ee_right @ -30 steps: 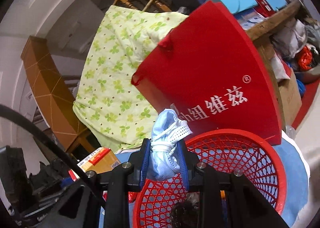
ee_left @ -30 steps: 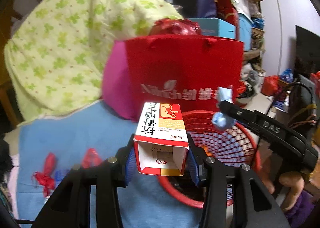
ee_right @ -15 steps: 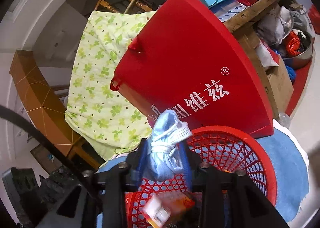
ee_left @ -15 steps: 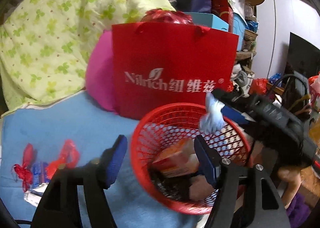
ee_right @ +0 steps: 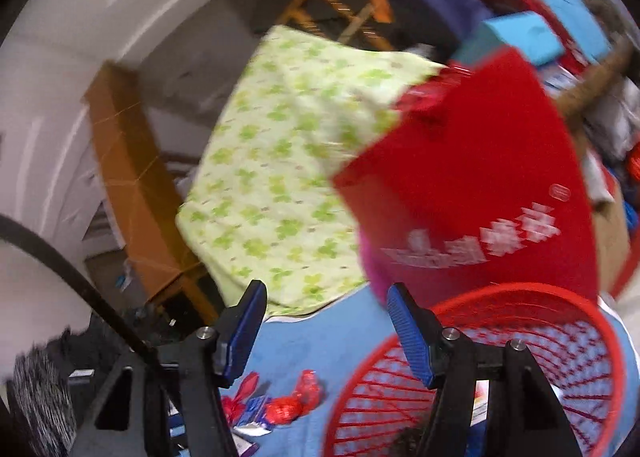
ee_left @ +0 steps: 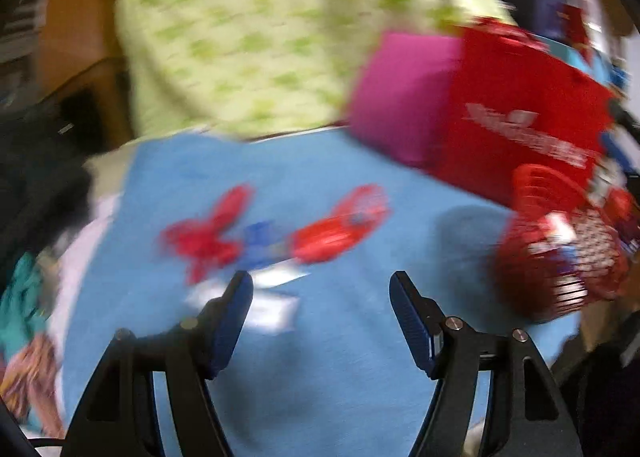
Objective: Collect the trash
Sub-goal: 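Grasp the red plastic bag with the right tool while the left tool reaches the white medicine box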
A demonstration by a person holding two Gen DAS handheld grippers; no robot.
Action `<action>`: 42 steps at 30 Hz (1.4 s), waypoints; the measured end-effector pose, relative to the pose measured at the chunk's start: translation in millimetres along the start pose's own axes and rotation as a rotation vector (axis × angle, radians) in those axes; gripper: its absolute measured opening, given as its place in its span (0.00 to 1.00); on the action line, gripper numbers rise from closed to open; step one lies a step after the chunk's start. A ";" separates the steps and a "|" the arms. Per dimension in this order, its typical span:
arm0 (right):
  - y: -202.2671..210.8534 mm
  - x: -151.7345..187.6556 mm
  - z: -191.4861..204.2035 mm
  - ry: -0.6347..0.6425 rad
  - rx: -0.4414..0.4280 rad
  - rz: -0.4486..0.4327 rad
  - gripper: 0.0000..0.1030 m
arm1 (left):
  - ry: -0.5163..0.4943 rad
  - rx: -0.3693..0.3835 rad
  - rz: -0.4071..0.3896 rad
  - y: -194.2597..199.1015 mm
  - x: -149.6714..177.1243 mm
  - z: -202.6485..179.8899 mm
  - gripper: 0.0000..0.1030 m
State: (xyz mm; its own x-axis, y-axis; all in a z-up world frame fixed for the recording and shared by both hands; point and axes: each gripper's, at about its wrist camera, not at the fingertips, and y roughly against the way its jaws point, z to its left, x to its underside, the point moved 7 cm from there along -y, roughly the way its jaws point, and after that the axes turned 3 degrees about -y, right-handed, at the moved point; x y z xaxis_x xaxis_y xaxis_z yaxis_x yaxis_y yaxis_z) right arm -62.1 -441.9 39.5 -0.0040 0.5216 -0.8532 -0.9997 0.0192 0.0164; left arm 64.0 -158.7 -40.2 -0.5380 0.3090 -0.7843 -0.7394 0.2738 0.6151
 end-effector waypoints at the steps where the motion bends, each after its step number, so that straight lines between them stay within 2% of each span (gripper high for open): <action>1: -4.2 4.4 11.0 0.024 -0.020 0.009 0.65 | 0.027 -0.043 0.009 1.8 8.2 22.5 0.69; 5: -34.4 34.5 49.0 0.059 -0.108 0.120 0.65 | 0.114 -0.174 0.031 8.1 34.8 90.4 0.69; 8: -59.5 61.6 66.7 0.064 -0.150 0.231 0.65 | 0.157 -0.222 0.030 10.4 48.6 119.2 0.69; 13: -107.2 123.0 83.7 0.051 -0.162 0.460 0.65 | 0.214 -0.220 0.041 -0.5 66.0 143.3 0.70; 15: -122.0 143.2 80.8 0.026 -0.149 0.526 0.65 | 0.223 -0.215 0.053 -7.2 71.6 144.5 0.70; 18: -143.5 172.2 74.0 -0.037 -0.126 0.628 0.65 | 0.237 -0.194 0.068 -17.7 78.1 146.5 0.70; 21: -164.5 196.3 60.5 -0.154 -0.103 0.714 0.65 | 0.237 -0.152 0.081 -32.4 79.1 144.1 0.70; 23: -177.5 207.1 50.4 -0.227 -0.081 0.749 0.65 | 0.253 -0.116 0.094 -44.8 79.1 142.7 0.70; 27: -205.7 221.0 45.4 -0.288 -0.057 0.782 0.65 | 0.289 -0.065 0.114 -67.8 76.3 140.1 0.70; 32: -237.0 238.2 34.6 -0.321 0.013 0.816 0.65 | 0.307 -0.030 0.129 -86.6 71.5 132.9 0.70; 35: -253.7 252.6 25.0 -0.389 0.045 0.846 0.65 | 0.327 -0.012 0.138 -94.4 65.2 129.8 0.70; 39: -271.7 261.5 24.0 -0.362 0.082 0.855 0.63 | 0.349 -0.004 0.168 -106.1 57.6 126.4 0.70; 41: -277.8 268.0 26.6 -0.335 0.094 0.877 0.53 | 0.372 0.004 0.184 -113.8 53.1 124.0 0.70; 42: -279.7 271.4 26.7 -0.322 0.104 0.891 0.40 | 0.380 0.004 0.190 -116.4 52.2 123.6 0.70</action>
State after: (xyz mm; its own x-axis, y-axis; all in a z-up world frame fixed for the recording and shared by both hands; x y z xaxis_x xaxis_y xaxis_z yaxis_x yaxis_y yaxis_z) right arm 217.1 -282.9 -182.7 -0.7407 0.5904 -0.3205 -0.6251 -0.4310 0.6508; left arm 172.0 -61.9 -142.7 -0.7760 -0.0028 -0.6308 -0.6116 0.2480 0.7513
